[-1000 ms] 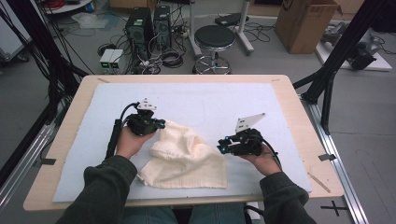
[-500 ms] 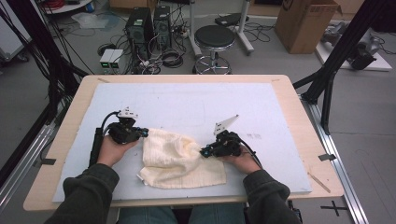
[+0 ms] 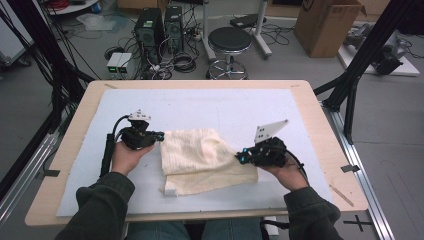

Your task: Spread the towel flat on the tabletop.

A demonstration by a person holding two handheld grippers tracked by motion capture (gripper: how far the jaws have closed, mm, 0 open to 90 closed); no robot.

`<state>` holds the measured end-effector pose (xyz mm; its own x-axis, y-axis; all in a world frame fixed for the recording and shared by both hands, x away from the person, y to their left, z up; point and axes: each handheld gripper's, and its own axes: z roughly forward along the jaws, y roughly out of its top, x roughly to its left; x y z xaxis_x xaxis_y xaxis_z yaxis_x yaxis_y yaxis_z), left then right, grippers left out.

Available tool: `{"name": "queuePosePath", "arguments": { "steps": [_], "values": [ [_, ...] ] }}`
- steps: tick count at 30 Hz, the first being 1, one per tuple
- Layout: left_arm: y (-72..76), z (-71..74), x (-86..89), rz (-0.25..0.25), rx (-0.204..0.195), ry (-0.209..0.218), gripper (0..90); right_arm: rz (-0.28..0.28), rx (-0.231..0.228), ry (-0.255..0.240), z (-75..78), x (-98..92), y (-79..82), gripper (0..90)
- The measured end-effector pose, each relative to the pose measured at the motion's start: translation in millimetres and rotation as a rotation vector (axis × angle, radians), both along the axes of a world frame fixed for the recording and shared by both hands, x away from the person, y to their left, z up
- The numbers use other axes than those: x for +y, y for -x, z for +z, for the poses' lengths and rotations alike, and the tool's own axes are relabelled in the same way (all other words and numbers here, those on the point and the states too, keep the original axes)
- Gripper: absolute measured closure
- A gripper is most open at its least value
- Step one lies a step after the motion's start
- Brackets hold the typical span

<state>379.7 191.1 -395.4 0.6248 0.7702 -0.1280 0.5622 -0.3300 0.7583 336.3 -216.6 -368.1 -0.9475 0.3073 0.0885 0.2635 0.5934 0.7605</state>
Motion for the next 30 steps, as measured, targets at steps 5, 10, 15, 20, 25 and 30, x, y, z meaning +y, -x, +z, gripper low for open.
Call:
{"name": "queuePosePath", "arguments": {
  "steps": [5, 10, 15, 20, 25, 30],
  "values": [
    [15.3, -12.6, 2.8, -0.063, 0.051, -0.064, 87.4, 0.075, 0.081, 0.048, -39.1, 16.9, 22.5, 85.8],
    [22.6, -25.9, 8.3, -0.045, 0.073, -0.073, 87.2, 0.103, 0.083, 0.009, -36.9, 24.5, 25.6, 64.1],
    [21.2, -26.9, 9.5, -0.036, 0.058, -0.077, 87.1, 0.048, 0.044, -0.055, -7.3, 18.7, 4.3, 59.2],
    [15.8, -30.2, 12.8, -0.012, 0.057, -0.074, 87.0, -0.087, 0.034, -0.032, -11.1, 19.0, -35.5, 59.7],
    [13.6, -31.5, 13.2, -0.003, 0.045, -0.056, 87.1, -0.164, 0.078, 0.083, -37.1, 28.9, -62.2, 59.7],
    [12.1, -32.4, 12.3, -0.014, 0.041, -0.045, 87.1, -0.191, 0.115, 0.178, -57.9, 37.5, -75.7, 75.2]
  ]
}}
